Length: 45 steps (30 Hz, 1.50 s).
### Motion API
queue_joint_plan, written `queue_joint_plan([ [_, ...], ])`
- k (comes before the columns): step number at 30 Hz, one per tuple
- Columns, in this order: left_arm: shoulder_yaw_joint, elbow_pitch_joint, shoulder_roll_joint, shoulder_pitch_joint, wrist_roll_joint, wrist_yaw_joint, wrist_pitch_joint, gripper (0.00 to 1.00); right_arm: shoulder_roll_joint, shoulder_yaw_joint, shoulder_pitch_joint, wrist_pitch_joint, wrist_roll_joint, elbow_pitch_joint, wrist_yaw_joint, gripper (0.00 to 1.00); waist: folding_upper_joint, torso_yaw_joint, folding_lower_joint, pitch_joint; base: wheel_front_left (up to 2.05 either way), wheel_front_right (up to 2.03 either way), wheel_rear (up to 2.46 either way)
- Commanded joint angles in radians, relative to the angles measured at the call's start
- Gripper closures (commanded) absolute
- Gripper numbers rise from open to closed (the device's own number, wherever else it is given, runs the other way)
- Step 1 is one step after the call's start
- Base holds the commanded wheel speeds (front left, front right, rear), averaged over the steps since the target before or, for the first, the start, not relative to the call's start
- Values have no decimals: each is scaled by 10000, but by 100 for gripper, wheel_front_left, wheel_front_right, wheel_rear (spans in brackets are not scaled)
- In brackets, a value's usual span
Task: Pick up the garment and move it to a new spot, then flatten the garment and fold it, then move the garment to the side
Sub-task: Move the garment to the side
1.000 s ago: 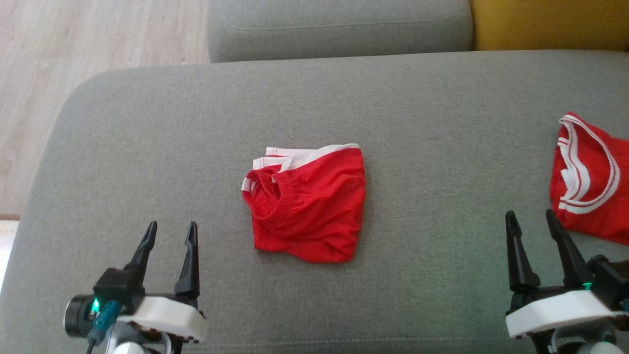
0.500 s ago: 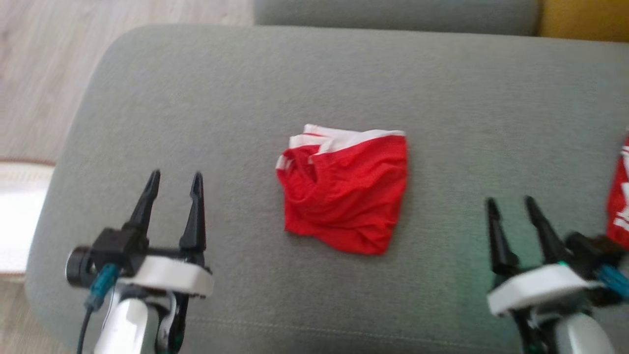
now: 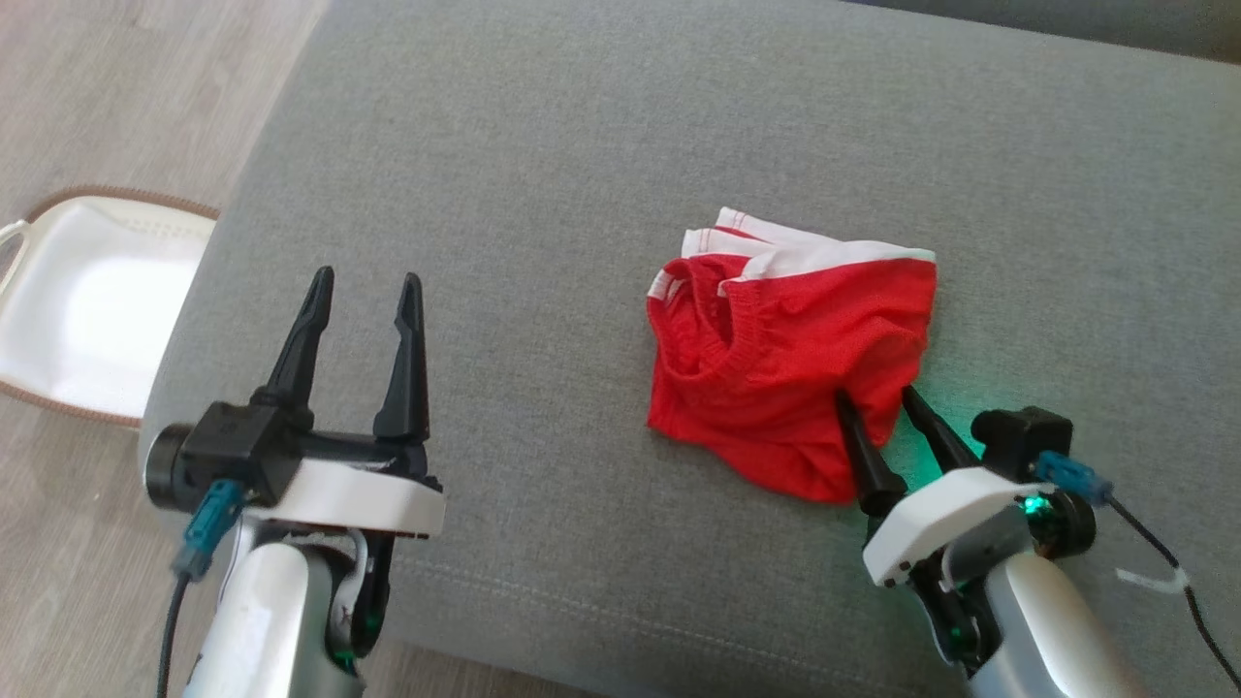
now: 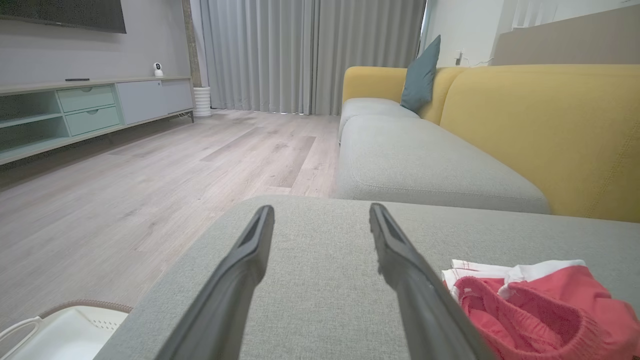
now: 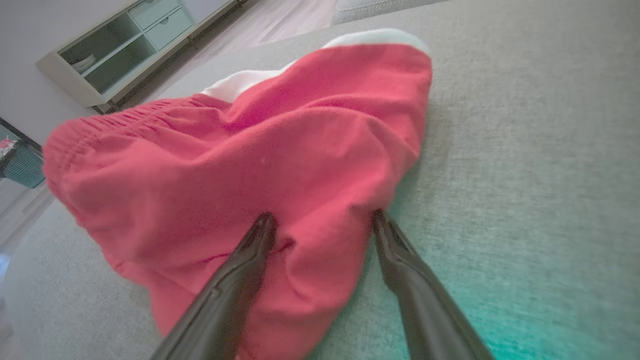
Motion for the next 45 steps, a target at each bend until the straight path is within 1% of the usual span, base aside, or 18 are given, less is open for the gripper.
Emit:
queue_joint_plan([
  [1, 351, -365, 53, -458, 111, -48, -119, 0, -43, 320, -416, -112, 121, -14, -7, 0, 0, 65, -1, 67, 0, 0, 0],
  [2, 366, -357, 40, -455, 125, -68, -119, 0, -43, 421, -488, -45, 187, 193, -7, 0, 0, 66, -1, 81, 0, 0, 0],
  [3, 379, -343, 28, -451, 143, -86, -119, 0, -43, 523, -554, 4, 319, 364, -7, 15, 0, 60, -1, 98, 0, 0, 0],
  [4, 394, -334, 18, -450, 160, -102, -119, 0, -43, 594, -599, 96, 395, 547, -7, 51, 0, 50, -1, 113, 0, 0, 0],
  [5, 408, -327, 9, -451, 178, -119, -119, 0, -43, 661, -637, 172, 475, 700, -7, 99, 0, 37, -1, 124, 0, 0, 0],
  [10, 501, -303, -16, -436, 320, -206, -119, 0, -43, 945, -813, 99, 526, 935, -7, 100, 0, -164, -1, 142, 0, 0, 0],
  [14, 593, -250, 13, -330, 465, -257, -119, 0, -43, 1129, -838, -40, 196, 739, -7, 100, 0, -708, -1, 101, 0, 0, 0],
  [16, 653, -259, 50, -271, 506, -289, -120, 0, -43, 1233, -796, -70, -149, 519, -7, 100, 0, -1136, -1, 125, 0, 0, 0],
  [20, 776, -429, 129, -182, 571, -328, -120, 0, -46, 1299, -660, 62, -917, 17, -7, 100, 0, -2257, -1, 241, 0, 0, 0],
  [24, 765, -630, 181, -267, 595, -471, -120, 0, -224, 1317, -570, 263, -1166, -558, -7, 100, 0, -3336, -1, 514, 0, 0, 0],
  [25, 765, -630, 181, -267, 595, -471, -120, 0, -224, 1317, -570, 263, -1166, -558, -7, 100, 0, -3336, -1, 514, 0, 0, 0],
  [28, 714, -728, 265, -433, 646, -596, -120, 0, -521, 1309, -627, 401, -1179, -946, -7, 100, 0, -4015, -1, 819, 0, 0, 0],
  [30, 670, -793, 347, -575, 699, -673, -120, 0, -712, 1195, -702, 459, -1179, -1161, -7, 100, 0, -4391, -1, 1048, 0, 0, 0],
  [35, 495, -913, 558, -928, 845, -835, -120, 0, -1075, 659, -1007, 477, -1171, -1557, -7, 100, 0, -5038, -1, 1575, 0, 0, 0],
  [41, 321, -1039, 842, -1284, 953, -970, -120, 0, -1519, 123, -1762, 380, -1157, -1781, -7, 100, 0, -5535, -1, 2157, 0, 0, 0],
  [45, 172, -1188, 1007, -1551, 995, -1050, -90, 0, -1999, -495, -2136, 349, -1297, -2149, -7, 100, 0, -5776, -1, 2552, 0, 0, 0],
])
